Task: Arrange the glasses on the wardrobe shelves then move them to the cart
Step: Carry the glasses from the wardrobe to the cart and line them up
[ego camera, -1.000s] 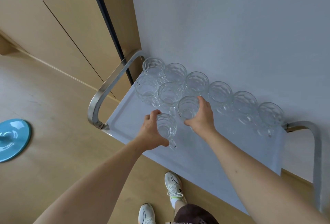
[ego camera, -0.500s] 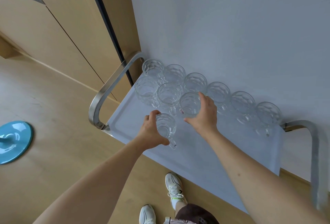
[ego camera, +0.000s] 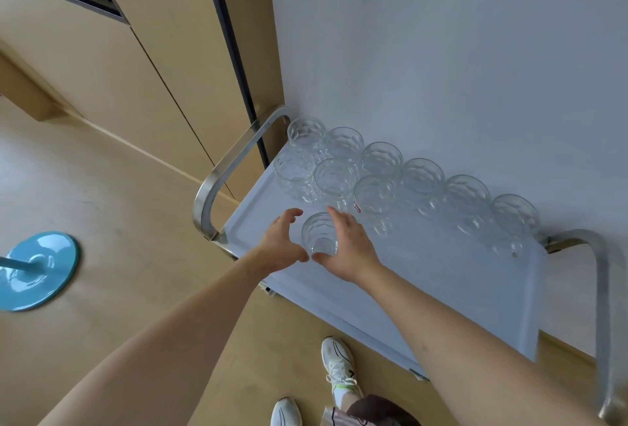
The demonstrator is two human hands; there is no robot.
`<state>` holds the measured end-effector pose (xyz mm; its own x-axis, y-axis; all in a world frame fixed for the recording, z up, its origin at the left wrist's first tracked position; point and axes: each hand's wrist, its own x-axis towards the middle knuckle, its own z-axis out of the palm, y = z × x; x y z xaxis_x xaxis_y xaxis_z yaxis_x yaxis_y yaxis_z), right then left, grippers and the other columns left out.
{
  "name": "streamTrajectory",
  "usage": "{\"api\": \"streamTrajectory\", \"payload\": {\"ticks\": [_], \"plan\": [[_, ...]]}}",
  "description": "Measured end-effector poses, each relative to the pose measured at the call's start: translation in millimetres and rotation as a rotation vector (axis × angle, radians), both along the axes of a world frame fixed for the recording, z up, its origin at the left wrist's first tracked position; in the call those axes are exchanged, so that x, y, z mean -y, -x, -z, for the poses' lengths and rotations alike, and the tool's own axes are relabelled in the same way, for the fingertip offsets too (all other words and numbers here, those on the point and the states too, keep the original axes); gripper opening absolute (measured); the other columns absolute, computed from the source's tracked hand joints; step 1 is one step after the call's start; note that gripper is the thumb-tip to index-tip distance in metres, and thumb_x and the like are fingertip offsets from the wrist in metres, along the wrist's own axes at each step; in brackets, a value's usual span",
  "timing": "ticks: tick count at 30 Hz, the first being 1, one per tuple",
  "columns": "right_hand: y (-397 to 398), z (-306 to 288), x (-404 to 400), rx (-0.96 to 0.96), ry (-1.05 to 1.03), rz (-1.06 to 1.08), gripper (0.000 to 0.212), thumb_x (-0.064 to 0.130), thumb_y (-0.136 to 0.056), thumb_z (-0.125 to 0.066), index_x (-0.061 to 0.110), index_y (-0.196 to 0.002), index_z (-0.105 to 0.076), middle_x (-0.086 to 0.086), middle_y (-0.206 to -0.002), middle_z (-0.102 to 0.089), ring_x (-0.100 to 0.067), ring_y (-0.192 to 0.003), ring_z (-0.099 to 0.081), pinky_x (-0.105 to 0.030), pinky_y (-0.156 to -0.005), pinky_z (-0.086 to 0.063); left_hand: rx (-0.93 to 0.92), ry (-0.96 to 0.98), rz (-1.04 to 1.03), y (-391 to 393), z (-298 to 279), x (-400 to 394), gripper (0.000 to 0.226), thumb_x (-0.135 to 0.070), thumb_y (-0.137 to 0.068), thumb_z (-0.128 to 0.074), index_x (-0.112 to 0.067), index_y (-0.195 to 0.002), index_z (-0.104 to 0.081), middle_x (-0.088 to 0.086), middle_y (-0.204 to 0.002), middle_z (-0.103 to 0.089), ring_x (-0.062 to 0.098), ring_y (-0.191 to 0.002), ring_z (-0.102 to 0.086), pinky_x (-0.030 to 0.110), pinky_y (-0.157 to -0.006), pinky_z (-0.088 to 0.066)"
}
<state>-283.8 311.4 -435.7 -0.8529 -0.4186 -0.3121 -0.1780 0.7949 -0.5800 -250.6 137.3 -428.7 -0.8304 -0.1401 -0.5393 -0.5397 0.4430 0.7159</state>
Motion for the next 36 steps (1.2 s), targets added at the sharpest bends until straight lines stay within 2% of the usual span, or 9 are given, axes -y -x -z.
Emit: {"api": "streamTrajectory", "payload": {"ticks": [4, 8, 11, 14, 17, 21, 25, 32, 36], "plan": [[0.1, 6.7, 6.9, 0.012, -0.048, -0.01, 0.123, 0.047, -0.07, -0.089, 0.026, -0.16, -0.008, -0.014, -0.158, -0.021, -0.036, -0.143, -0.027, -0.045, -0.111, -0.037, 0.009, 0.007, -0.054, -11.2, 2.1, 4.4, 0.087, 0.0, -0.079, -0.076, -0.034, -0.149, -0.037, 0.002, -0.153, -0.038, 0.025, -0.14, -0.038, 0.04, -0.104, -0.045], [-5.1, 7.6, 1.7, -0.02, 0.031, 0.131, 0.122, 0.035, -0.065, -0.093, 0.025, -0.158, -0.015, -0.014, -0.148, -0.034, -0.034, -0.135, -0.037, -0.039, -0.106, -0.039, -0.013, 0.116, 0.004, -17.5, -0.9, 8.0, 0.084, -0.01, -0.081, -0.078, -0.032, -0.151, -0.036, 0.004, -0.152, -0.038, 0.022, -0.128, -0.044, 0.033, -0.09, -0.042], [-12.8, 3.4, -16.6, -0.016, 0.058, 0.175, 0.124, 0.032, -0.061, -0.094, 0.029, -0.158, -0.017, -0.013, -0.144, -0.039, -0.032, -0.133, -0.04, -0.037, -0.106, -0.039, -0.044, 0.169, 0.047, -12.5, -6.1, 3.8, 0.081, -0.02, -0.084, -0.078, -0.03, -0.151, -0.036, 0.004, -0.153, -0.037, 0.021, -0.125, -0.045, 0.03, -0.089, -0.04], [-17.3, -1.9, -45.1, -0.026, 0.039, 0.241, 0.123, 0.032, -0.056, -0.094, 0.03, -0.156, -0.023, -0.01, -0.142, -0.045, -0.03, -0.13, -0.044, -0.035, -0.104, -0.04, -0.077, 0.167, 0.078, -2.1, -12.3, -11.1, 0.076, -0.025, -0.086, -0.077, -0.031, -0.151, -0.037, 0.004, -0.152, -0.037, 0.011, -0.105, -0.049, 0.024, -0.08, -0.039], [-16.1, -9.7, -75.3, -0.037, -0.013, 0.334, 0.117, 0.035, -0.052, -0.095, 0.029, -0.151, -0.033, -0.01, -0.136, -0.05, -0.03, -0.126, -0.049, -0.033, -0.1, -0.042, -0.108, 0.153, 0.139, 7.5, -14.1, -31.7, 0.075, -0.025, -0.086, -0.075, -0.031, -0.151, -0.038, 0.003, -0.154, -0.034, 0.017, -0.118, -0.042, 0.028, -0.087, -0.037], [-9.0, -16.9, -112.2, -0.08, -0.024, 0.436, 0.113, 0.034, -0.048, -0.096, 0.027, -0.146, -0.04, -0.01, -0.133, -0.054, -0.03, -0.121, -0.053, -0.033, -0.096, -0.044, -0.134, 0.146, 0.191, 18.4, -12.7, -56.4, 0.073, -0.025, -0.086, -0.075, -0.031, -0.151, -0.042, 0.003, -0.152, -0.035, 0.013, -0.11, -0.039, 0.028, -0.086, -0.039], [6.3, -18.1, -135.1, -0.117, 0.002, 0.505, 0.109, 0.032, -0.049, -0.095, 0.027, -0.145, -0.042, -0.01, -0.133, -0.053, -0.03, -0.122, -0.052, -0.033, -0.095, -0.044, -0.124, 0.13, 0.235, 30.2, -8.3, -76.6, 0.07, -0.024, -0.085, -0.076, -0.031, -0.148, -0.047, 0.002, -0.151, -0.036, 0.019, -0.11, -0.052, 0.028, -0.083, -0.048], [40.4, -8.1, -140.7, -0.112, 0.041, 0.526, 0.108, 0.034, -0.051, -0.095, 0.027, -0.145, -0.042, -0.009, -0.138, -0.051, -0.028, -0.125, -0.052, -0.034, -0.097, -0.044, -0.026, 0.197, 0.362, 54.5, 5.3, -101.6, 0.062, -0.022, -0.087, -0.071, -0.024, -0.146, -0.051, 0.005, -0.149, -0.041, 0.017, -0.106, -0.05, 0.026, -0.086, -0.042], [53.6, -1.0, -138.7, -0.097, 0.065, 0.502, 0.11, 0.033, -0.052, -0.096, 0.026, -0.146, -0.04, -0.008, -0.141, -0.05, -0.028, -0.128, -0.049, -0.034, -0.1, -0.042, 0.021, 0.234, 0.429, 67.8, 9.6, -109.6, 0.065, -0.009, -0.087, -0.063, -0.022, -0.149, -0.048, 0.006, -0.152, -0.042, 0.022, -0.128, -0.049, 0.023, -0.087, -0.042]]}}
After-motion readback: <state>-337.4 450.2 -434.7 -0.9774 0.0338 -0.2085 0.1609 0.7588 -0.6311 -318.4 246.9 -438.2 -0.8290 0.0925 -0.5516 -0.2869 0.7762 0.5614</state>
